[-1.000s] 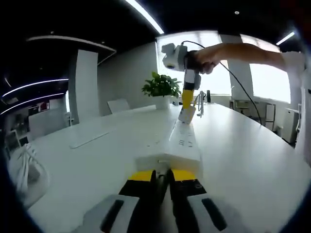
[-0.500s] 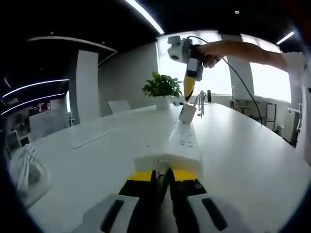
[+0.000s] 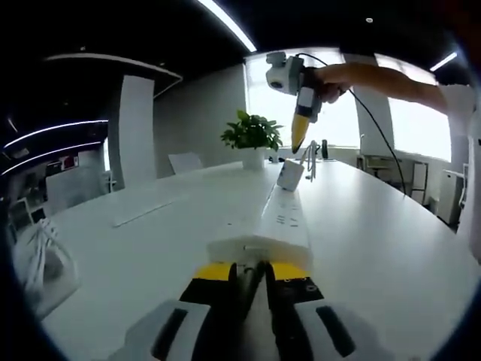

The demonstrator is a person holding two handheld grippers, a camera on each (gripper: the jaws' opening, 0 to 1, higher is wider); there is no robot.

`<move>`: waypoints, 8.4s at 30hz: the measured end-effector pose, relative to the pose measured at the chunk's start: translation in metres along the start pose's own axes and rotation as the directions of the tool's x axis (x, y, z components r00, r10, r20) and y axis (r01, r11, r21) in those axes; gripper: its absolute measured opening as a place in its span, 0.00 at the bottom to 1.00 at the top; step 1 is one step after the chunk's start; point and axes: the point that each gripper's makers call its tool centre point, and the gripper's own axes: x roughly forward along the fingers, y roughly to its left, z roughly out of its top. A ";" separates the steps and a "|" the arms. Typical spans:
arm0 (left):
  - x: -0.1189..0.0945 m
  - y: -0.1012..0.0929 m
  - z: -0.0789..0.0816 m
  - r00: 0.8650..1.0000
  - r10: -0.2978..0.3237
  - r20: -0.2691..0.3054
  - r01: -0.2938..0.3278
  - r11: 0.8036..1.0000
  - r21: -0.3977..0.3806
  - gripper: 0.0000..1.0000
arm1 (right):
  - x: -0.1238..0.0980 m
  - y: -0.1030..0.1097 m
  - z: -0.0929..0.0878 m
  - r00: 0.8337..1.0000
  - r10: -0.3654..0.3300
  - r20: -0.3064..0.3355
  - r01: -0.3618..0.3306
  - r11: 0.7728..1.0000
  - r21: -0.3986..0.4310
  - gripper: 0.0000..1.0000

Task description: Straighten the power strip on the desk, plug the charger into it

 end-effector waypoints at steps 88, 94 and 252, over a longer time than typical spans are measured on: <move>-0.027 -0.004 0.045 0.970 0.006 0.243 0.050 0.973 -0.223 0.50 | -0.080 0.043 -0.011 0.867 0.329 0.375 -0.236 0.933 -0.273 0.30; -0.026 -0.004 0.043 0.972 0.006 0.234 0.046 0.975 -0.217 0.50 | -0.081 0.045 -0.020 0.834 0.361 0.417 -0.254 0.923 -0.291 0.30; -0.053 -0.112 0.080 0.981 0.193 0.015 -0.190 0.976 -0.103 0.67 | -0.061 0.008 -0.088 0.580 0.409 0.704 -0.016 0.870 -0.493 0.38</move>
